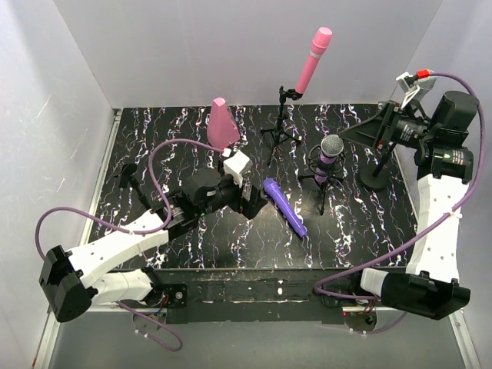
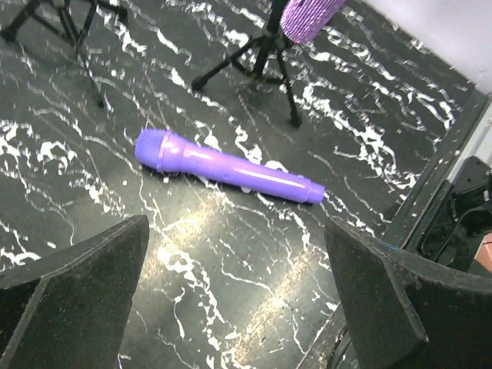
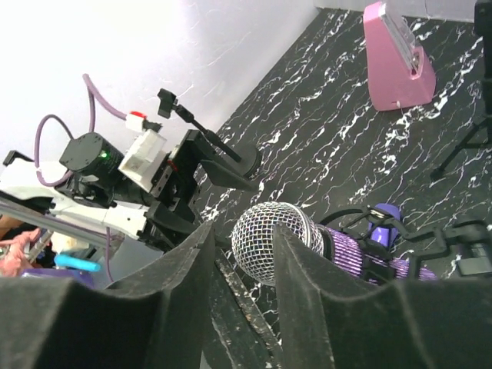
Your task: Attach the microphones to the stand
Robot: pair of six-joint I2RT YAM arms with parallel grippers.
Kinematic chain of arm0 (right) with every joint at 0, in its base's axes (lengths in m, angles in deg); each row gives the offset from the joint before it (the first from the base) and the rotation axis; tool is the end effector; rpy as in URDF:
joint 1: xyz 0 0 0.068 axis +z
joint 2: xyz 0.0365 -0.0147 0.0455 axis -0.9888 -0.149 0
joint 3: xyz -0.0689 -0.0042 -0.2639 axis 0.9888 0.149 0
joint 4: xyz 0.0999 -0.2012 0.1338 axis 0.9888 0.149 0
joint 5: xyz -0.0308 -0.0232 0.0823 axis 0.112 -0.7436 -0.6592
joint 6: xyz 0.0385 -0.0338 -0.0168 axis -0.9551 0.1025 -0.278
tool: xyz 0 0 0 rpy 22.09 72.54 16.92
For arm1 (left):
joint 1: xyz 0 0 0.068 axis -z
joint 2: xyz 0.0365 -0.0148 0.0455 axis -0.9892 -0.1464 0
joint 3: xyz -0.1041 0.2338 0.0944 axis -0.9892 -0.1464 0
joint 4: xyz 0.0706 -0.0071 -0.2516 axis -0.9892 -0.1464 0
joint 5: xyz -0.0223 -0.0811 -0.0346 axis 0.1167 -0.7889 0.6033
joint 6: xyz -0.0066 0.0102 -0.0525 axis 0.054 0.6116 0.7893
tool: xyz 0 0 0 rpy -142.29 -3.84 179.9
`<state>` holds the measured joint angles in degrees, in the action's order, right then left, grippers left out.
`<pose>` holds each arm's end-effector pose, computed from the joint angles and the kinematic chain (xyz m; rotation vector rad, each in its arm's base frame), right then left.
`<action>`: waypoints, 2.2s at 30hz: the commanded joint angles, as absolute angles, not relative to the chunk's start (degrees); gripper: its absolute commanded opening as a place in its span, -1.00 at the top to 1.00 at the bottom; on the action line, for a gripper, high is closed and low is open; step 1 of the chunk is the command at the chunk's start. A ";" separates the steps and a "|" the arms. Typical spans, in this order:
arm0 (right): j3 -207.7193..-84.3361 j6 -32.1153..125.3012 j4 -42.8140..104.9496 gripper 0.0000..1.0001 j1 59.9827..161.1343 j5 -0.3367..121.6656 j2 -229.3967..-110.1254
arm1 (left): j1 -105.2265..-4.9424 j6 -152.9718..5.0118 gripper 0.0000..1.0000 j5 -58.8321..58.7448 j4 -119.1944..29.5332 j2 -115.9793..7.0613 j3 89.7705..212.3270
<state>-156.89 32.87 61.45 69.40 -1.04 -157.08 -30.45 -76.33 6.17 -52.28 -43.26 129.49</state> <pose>0.2236 -0.0136 0.4727 -0.3907 1.7500 1.1760 0.1629 -0.2039 0.3164 0.7287 1.8328 -0.7384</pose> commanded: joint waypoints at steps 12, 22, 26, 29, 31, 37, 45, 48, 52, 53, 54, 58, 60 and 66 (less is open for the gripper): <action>-139.14 35.73 43.21 -0.34 65.26 -24.24 -144.41 | -30.61 -70.18 -0.96 18.94 -68.55 -44.88 132.93; -141.68 89.93 94.69 -0.58 65.08 -0.88 -143.26 | -30.52 -68.51 -0.97 19.12 -68.91 -44.00 129.86; -134.93 97.43 98.24 -0.59 65.08 -0.86 -141.07 | -30.61 -68.16 -0.96 19.29 -68.64 -44.00 128.89; -129.20 94.56 92.46 -0.59 65.08 0.01 -138.00 | -30.52 -67.63 -0.96 19.47 -68.56 -43.74 128.28; -124.99 91.48 87.80 -0.59 65.08 1.06 -136.59 | -30.61 -67.45 -0.96 19.47 -68.47 -43.39 127.84; -118.13 87.34 80.05 -0.60 65.17 2.56 -135.61 | -30.52 -67.45 -0.96 20.26 -68.91 -42.60 127.22; -114.34 86.89 77.06 -0.59 65.08 3.88 -136.58 | -30.52 -66.84 -0.96 20.43 -68.64 -42.51 126.60; -113.55 86.72 76.53 -0.59 65.08 4.15 -136.76 | -30.61 -66.84 -0.96 20.43 -68.56 -42.42 126.43; -113.02 86.54 76.26 -0.59 65.08 4.41 -136.76 | -30.52 -66.93 -0.96 20.44 -68.56 -42.68 126.52; -112.93 86.54 76.18 -0.59 65.08 4.41 -136.76 | -30.52 -66.93 -0.96 20.43 -68.56 -42.69 126.52; -112.85 86.46 76.09 -0.59 65.08 4.58 -136.58 | -30.52 -66.84 -0.96 20.43 -68.56 -42.69 126.52; -112.58 86.28 75.82 -0.59 65.08 5.02 -136.58 | -30.61 -66.84 -0.96 20.26 -68.38 -42.77 126.34; -112.41 85.93 75.21 -0.59 65.17 5.64 -136.58 | -30.61 -66.84 -0.96 20.26 -68.20 -42.69 126.25; -107.14 82.06 63.37 -0.60 65.08 18.62 -135.53 | -30.52 -66.75 -0.97 20.08 -67.94 -42.60 126.08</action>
